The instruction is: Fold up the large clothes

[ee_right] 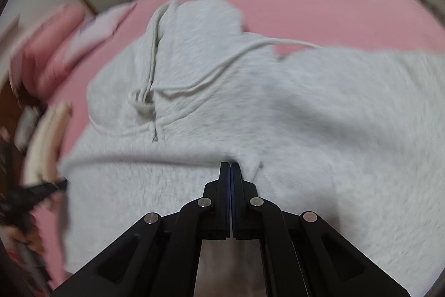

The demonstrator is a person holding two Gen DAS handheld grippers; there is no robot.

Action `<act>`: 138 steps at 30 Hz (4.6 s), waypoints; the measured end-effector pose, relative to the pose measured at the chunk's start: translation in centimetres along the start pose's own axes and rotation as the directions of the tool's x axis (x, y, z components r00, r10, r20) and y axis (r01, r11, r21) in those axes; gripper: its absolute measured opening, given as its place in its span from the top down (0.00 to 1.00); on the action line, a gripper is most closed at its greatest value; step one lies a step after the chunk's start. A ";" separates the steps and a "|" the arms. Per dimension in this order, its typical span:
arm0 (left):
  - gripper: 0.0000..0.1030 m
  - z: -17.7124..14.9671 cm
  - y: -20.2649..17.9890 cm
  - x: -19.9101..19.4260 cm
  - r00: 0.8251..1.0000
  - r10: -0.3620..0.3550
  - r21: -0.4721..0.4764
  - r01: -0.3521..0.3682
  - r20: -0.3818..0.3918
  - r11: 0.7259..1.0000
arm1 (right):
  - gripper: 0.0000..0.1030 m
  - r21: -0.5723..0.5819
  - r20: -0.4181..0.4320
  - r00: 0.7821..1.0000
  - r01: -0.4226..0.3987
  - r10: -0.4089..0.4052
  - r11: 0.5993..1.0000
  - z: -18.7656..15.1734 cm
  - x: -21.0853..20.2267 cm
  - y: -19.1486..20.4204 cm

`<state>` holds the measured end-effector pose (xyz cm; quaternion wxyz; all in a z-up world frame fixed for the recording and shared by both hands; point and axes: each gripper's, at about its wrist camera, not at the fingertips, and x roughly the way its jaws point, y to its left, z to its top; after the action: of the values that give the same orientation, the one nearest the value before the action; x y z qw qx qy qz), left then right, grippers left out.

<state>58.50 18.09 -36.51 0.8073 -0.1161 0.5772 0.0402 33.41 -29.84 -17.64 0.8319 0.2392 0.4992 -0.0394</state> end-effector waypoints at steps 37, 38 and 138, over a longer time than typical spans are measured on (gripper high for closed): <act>0.41 -28.0 -19.4 -13.6 0.963 0.131 0.320 -0.050 -0.237 0.946 | 0.36 0.515 -0.044 0.993 -0.068 0.106 0.855 -25.8 -19.7 -8.9; 0.41 -28.8 -21.5 -13.7 0.962 0.124 0.318 -0.041 -0.244 0.947 | 0.36 0.526 -0.039 0.994 -0.068 0.104 0.848 -25.4 -20.4 -10.9; 0.28 -11.4 -34.0 -3.9 0.931 -0.257 0.325 0.334 -0.259 0.885 | 0.34 -0.047 0.102 0.980 0.177 -0.171 0.983 1.4 -33.7 19.3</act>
<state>53.46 -17.23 -31.56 0.7463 -0.0554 0.6313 -0.2037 23.64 -19.23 18.45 0.8550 0.1691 0.4779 -0.1098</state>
